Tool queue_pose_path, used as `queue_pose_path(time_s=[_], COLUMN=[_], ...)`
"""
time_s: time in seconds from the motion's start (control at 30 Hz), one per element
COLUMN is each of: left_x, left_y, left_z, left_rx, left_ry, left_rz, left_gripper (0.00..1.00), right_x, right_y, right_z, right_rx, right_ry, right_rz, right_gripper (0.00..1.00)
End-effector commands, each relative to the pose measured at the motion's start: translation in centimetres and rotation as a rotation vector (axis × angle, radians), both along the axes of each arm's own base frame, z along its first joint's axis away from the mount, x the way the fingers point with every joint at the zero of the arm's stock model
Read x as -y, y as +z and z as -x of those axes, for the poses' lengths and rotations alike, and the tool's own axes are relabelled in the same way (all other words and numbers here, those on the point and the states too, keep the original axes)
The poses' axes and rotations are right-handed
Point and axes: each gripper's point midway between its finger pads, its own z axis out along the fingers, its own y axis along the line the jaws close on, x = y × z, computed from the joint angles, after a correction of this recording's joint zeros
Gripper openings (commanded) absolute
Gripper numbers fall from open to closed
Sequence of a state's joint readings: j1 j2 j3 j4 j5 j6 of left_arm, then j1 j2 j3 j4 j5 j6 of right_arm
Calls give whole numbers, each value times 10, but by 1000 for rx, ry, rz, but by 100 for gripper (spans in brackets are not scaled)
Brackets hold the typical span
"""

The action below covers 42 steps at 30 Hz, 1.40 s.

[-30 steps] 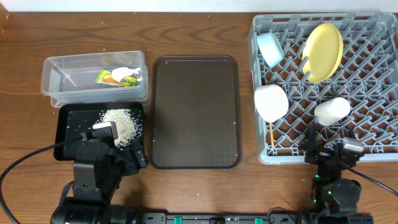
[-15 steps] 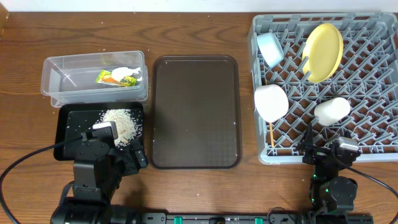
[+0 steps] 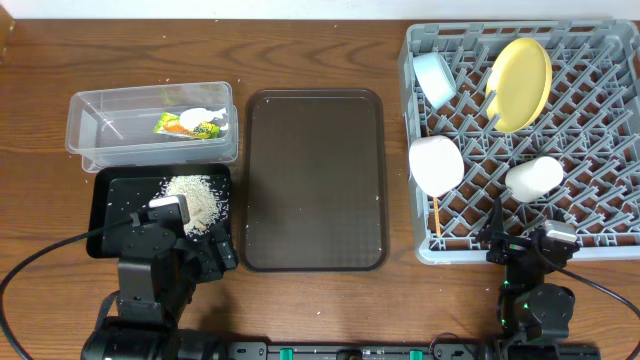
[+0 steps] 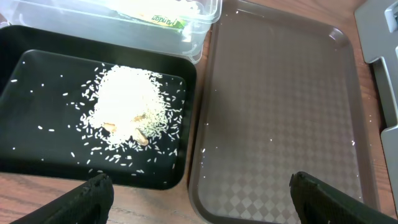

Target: Sort waste into correct bins and load items into the dishwasher rack

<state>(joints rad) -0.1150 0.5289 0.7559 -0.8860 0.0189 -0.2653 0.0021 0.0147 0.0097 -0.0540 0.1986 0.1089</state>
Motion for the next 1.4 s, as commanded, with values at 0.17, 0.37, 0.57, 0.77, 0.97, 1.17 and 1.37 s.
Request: queue_pose_path(time_s=[0.17,0.37,0.57,0.77,0.97,1.17,1.37], left_x=[-1,-1,-7,-8,-12,-17,-16], left_y=[-2,-3,-5,-24,-19,-6,-12], left_z=[0,1,1,-22,-47,-52,-52], left_rx=[-3,-4,43,242,558,794,771], left_ry=[8,8,24,43,73,75,32], left_rz=[-2,-4,-26,2,31,-9,-89], left_gripper=[93,93,93,93,93,93,93], right_x=[-1,-1,-1,-1,-1,-1,-1], right_y=[-1,-1,-1,-1,-1,-1,-1], right_z=[0,0,0,0,0,0,0], right_rx=[-2,-2,-2,-2,-2,-2,-3], right_ry=[6,6,6,6,6,6,6], right_rz=[13,13,13,13,13,13,13], right_gripper=[99,99,99,99,99,99,99])
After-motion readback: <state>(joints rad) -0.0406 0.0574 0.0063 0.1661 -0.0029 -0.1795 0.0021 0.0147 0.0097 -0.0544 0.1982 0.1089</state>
